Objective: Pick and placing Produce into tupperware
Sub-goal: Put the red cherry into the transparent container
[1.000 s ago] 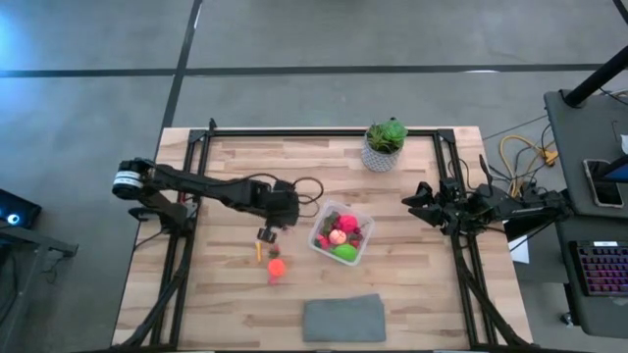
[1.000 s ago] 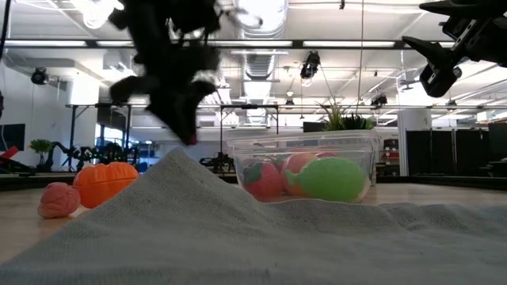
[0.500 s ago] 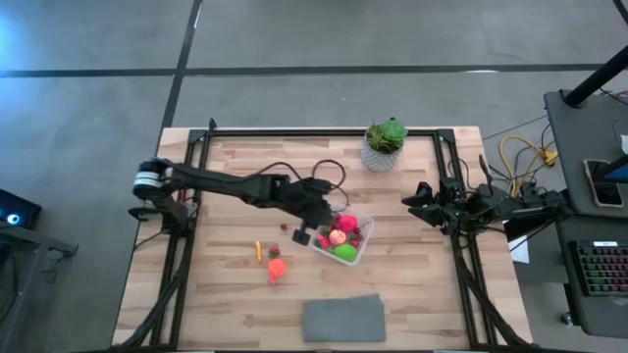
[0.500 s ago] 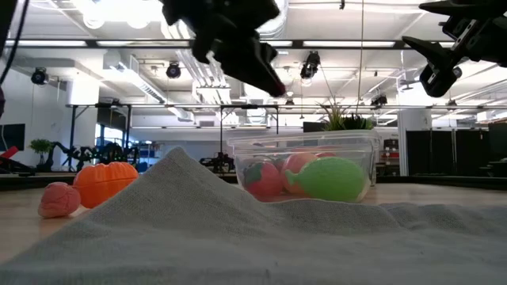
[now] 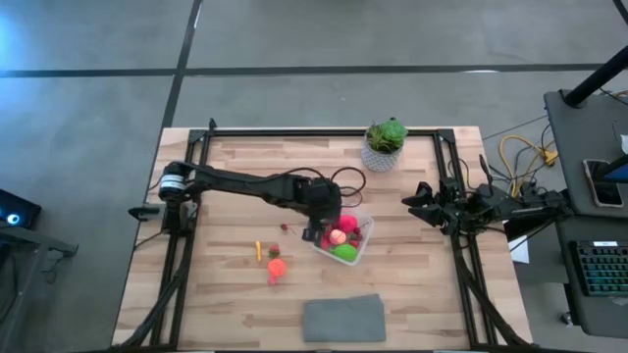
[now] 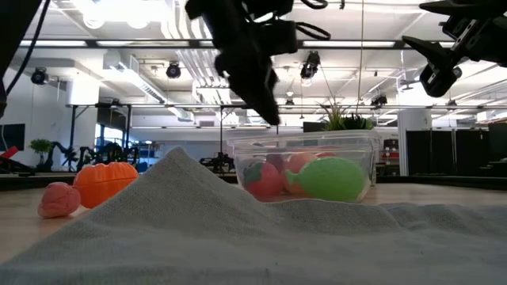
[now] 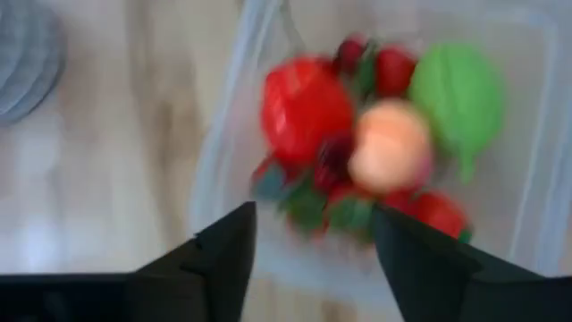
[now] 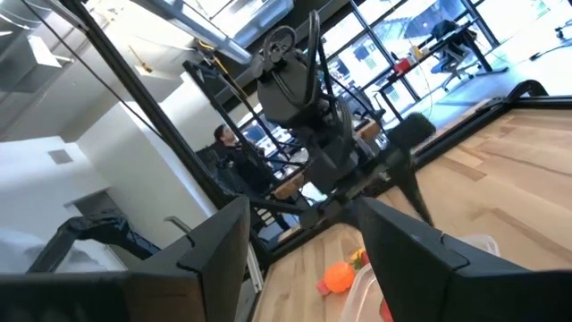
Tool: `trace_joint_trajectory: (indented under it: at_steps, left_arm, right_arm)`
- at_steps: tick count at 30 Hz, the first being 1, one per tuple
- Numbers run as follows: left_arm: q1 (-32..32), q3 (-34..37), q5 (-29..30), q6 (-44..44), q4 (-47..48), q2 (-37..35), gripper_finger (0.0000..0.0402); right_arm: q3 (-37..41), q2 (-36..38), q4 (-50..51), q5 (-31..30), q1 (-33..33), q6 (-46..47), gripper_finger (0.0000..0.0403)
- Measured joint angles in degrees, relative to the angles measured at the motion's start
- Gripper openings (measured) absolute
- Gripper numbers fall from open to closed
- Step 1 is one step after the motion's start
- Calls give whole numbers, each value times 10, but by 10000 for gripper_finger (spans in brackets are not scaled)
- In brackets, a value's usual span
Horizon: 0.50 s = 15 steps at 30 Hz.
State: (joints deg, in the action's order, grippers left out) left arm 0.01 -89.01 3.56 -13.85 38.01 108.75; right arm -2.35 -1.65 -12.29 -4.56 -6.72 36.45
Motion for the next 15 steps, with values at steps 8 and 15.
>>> trace_joint_trajectory:
  at_steps: [8,15]
  left_arm:
    - [9,58,17,-90,223,-88,253]
    - [13,210,-31,-107,102,-134,253]
  right_arm:
    - [0,0,0,0,0,0,206]
    - [0,0,0,0,0,0,206]
